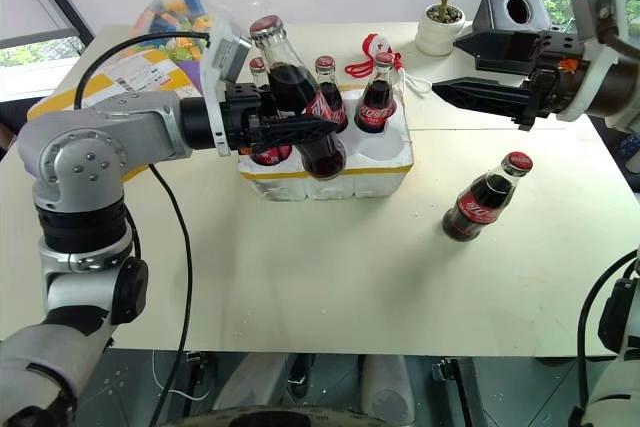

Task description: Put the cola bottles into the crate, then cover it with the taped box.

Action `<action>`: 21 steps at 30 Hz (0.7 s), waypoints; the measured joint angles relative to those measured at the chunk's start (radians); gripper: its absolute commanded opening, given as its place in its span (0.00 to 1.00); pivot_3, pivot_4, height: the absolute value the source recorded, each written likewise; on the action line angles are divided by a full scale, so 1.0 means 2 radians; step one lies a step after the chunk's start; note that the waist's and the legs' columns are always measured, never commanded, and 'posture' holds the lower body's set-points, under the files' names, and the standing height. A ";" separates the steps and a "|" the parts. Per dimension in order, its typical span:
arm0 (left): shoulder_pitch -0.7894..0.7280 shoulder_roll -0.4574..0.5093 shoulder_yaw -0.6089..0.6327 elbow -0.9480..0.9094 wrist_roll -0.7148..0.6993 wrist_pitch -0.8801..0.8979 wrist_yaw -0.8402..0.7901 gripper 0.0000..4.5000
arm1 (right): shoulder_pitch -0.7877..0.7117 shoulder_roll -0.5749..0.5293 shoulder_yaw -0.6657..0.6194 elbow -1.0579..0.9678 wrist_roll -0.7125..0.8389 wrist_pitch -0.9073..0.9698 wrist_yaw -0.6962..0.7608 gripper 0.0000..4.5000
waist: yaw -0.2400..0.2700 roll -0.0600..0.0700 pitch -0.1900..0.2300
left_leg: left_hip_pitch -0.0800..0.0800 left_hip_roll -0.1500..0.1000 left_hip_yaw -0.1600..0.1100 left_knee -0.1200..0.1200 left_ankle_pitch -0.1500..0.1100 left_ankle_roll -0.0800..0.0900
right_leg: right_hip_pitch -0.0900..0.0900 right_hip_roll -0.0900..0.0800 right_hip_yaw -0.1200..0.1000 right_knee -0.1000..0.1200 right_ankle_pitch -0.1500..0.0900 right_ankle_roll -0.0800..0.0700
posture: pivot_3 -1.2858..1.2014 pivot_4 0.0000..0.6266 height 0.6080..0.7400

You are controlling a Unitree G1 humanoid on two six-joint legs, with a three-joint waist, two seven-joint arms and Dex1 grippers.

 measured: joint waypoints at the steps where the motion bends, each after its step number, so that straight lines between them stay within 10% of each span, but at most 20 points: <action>1: 0.000 -0.003 0.000 -0.001 -0.004 0.002 0.003 0.62 | 0.000 0.001 0.000 0.000 0.000 0.000 0.000 1.00 | 0.000 0.000 0.000 | 0.000 0.000 0.000 0.000 0.000 0.000 | 0.000 0.000 0.000 0.000 0.000 0.000 | 0.52 0.24 0.94; 21: -0.003 -0.104 0.018 0.095 0.022 -0.014 0.144 0.62 | 0.040 0.002 -0.018 -0.034 0.014 0.005 -0.022 1.00 | 0.001 0.000 0.000 | 0.000 0.000 0.000 0.000 -0.001 0.002 | 0.000 0.000 0.000 0.000 0.000 0.000 | 0.52 0.24 0.94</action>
